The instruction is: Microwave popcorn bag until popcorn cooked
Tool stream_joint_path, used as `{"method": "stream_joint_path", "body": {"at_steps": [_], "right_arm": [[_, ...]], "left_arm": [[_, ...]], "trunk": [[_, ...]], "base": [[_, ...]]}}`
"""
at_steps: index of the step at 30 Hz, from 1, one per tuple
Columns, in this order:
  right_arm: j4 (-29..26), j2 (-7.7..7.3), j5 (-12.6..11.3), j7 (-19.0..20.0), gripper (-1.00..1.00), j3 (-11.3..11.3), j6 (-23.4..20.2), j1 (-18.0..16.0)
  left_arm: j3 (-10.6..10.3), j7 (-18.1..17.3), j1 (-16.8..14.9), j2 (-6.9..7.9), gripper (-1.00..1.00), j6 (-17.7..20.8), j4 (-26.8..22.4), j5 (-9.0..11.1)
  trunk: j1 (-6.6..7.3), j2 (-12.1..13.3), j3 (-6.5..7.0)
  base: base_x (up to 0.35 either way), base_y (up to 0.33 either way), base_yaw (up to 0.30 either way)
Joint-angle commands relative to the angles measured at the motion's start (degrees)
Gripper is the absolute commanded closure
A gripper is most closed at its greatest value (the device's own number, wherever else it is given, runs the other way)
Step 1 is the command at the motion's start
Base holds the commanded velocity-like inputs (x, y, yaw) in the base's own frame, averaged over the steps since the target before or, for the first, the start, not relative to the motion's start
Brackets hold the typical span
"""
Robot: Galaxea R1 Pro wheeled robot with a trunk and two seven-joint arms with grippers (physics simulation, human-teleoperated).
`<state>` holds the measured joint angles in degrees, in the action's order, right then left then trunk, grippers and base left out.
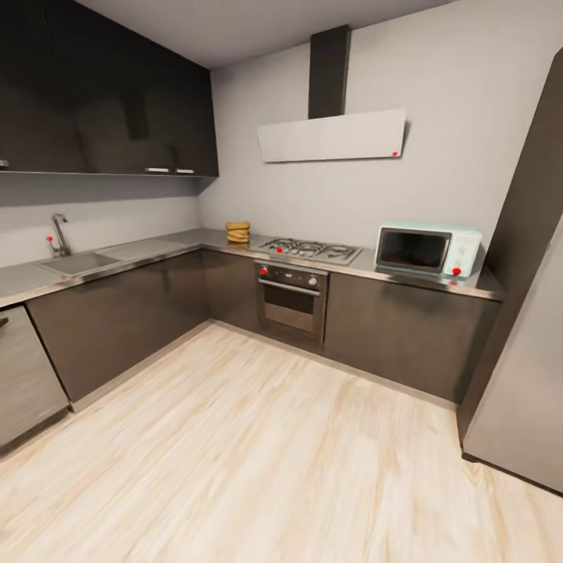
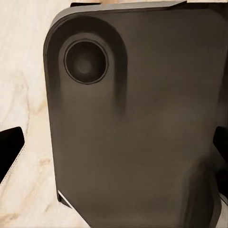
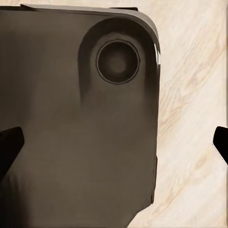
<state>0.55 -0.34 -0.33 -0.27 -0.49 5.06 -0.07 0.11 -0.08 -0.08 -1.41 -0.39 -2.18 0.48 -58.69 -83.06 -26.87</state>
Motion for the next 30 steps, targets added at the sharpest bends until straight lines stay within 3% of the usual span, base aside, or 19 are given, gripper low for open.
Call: {"method": "stream_joint_path", "body": {"at_steps": [1, 6, 30], "right_arm": [[0.1, -0.01, 0.0, 0.0, -1.0, 0.0, 0.3, 0.0], [0.1, -0.01, -0.4, 0.0, -1.0, -0.1, 0.3, 0.0], [0.1, -0.01, -0.7, 0.0, -1.0, -0.2, 0.3, 0.0]], "left_arm": [[0.0, 0.0, 0.0, 0.0, -1.0, 0.0, 0.0, 0.0], [0.0, 0.0, 0.0, 0.0, -1.0, 0.0, 0.0, 0.1], [0.1, 0.0, 0.0, 0.0, -1.0, 0.0, 0.0, 0.1]], "trunk": [[-0.03, 0.0, -0.04], [-0.03, 0.0, -0.04], [-0.03, 0.0, -0.04]], "base": [[0.322, 0.0, 0.0], [0.322, 0.0, -0.105], [0.322, 0.0, -0.245]]}}
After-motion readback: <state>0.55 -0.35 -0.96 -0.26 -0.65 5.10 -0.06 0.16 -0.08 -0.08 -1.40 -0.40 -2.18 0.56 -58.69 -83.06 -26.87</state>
